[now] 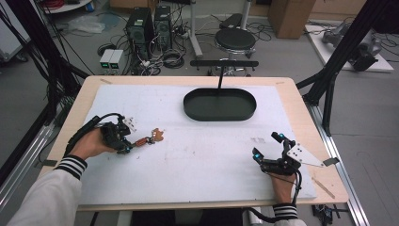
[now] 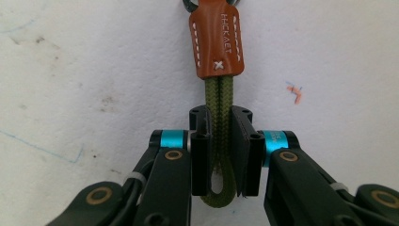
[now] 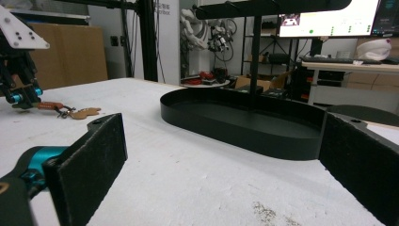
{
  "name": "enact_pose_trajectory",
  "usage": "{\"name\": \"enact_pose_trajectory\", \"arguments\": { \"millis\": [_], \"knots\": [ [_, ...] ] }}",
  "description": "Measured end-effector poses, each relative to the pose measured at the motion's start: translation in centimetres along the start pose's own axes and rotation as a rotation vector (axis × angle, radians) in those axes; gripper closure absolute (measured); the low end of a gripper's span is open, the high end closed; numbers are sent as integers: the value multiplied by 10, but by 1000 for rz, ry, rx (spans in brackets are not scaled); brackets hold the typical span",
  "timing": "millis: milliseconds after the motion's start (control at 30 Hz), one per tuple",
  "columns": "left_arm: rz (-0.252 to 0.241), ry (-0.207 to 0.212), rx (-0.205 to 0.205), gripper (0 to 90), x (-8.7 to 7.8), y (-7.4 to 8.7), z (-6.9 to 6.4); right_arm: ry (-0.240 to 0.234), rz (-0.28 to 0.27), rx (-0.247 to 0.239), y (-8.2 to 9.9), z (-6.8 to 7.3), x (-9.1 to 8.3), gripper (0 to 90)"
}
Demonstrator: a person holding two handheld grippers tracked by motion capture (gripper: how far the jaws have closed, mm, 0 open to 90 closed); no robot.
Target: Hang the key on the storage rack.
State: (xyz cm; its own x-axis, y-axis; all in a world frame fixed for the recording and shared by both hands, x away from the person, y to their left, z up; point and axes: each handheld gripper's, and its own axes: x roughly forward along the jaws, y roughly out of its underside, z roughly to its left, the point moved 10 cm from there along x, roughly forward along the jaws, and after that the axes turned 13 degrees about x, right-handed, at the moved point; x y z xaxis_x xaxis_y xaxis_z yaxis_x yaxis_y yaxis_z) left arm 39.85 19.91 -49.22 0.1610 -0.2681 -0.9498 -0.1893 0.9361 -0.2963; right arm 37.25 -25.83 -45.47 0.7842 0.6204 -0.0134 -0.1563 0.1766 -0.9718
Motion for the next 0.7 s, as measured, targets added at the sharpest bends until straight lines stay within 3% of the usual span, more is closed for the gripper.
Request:
{"name": "enact_pose_trajectory", "arguments": {
  "millis": [167,433,567,700],
  "knots": [
    [-47,-27,-10,789,-9,-2,1,1,-1,3,0,0,0,12],
    [-174,-73,-17,792,-36,-17,8,5,-4,20,-2,-3,1,12],
    [-229,-89,1,792,-47,-28,8,7,14,47,-2,-5,0,12],
    [-293,-84,14,792,-56,-42,6,-11,14,25,-10,0,0,12]
  ]
}}
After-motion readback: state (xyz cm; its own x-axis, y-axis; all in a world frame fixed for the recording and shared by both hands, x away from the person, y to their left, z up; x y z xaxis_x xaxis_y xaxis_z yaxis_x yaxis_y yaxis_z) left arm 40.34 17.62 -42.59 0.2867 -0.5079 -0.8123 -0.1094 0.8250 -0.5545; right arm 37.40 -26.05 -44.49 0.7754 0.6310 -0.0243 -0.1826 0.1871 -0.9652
